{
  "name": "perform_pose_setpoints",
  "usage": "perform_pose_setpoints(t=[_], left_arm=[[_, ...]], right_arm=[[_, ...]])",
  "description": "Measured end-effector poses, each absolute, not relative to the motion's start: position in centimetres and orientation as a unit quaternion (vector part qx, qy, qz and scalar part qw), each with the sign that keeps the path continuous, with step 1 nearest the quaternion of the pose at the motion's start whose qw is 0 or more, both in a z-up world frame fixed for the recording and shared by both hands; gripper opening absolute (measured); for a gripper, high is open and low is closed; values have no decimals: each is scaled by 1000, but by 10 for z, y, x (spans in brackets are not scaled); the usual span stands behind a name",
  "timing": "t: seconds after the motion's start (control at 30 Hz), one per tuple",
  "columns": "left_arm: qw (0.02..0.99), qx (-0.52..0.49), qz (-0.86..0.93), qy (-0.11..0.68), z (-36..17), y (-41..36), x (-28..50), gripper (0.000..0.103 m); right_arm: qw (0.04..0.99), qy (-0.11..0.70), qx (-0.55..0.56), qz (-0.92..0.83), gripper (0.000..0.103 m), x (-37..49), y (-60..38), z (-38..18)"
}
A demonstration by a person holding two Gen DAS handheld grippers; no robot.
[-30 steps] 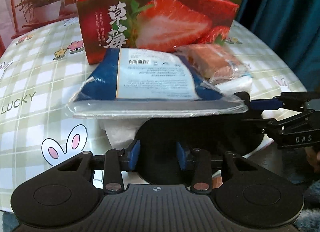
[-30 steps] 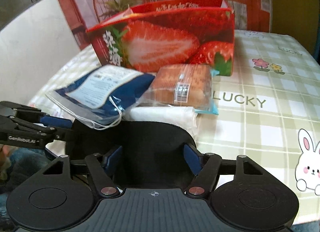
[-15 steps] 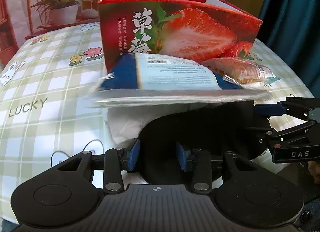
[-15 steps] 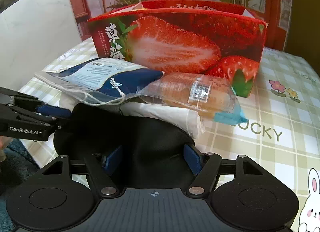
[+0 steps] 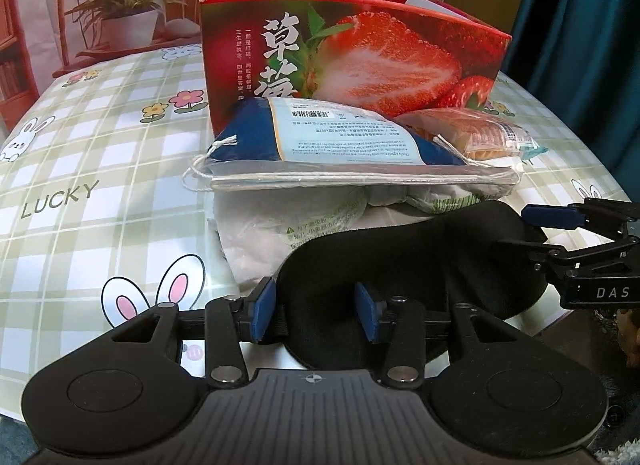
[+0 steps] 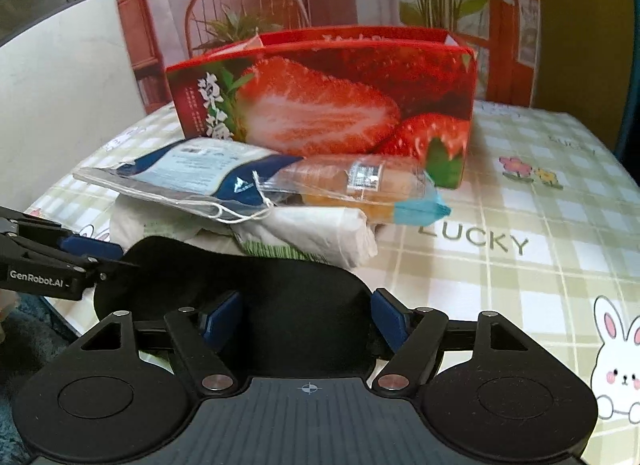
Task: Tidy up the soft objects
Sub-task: 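Move both grippers back down onto the black eye mask, then close the left gripper on the eye mask while the right gripper closes beside it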
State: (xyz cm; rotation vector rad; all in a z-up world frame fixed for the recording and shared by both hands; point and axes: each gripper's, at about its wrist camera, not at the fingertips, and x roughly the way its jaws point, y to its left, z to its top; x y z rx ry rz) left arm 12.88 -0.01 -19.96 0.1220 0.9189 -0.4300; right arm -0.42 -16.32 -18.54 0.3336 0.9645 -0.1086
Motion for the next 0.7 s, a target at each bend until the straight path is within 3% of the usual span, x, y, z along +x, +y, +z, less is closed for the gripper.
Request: perform_pose_setpoints(t=[0.3, 0.4, 0.7], left_arm=[[872, 64, -209, 438, -199, -1, 128, 51], [872, 67, -210, 437, -199, -3, 126, 52], [871, 62, -213, 438, -199, -1, 127, 52]], right_arm=[[877, 455, 147, -46, 69, -4, -157, -172], [875, 462, 143, -34, 78, -3, -154, -171], [863, 479, 154, -37, 78, -3, -155, -180]])
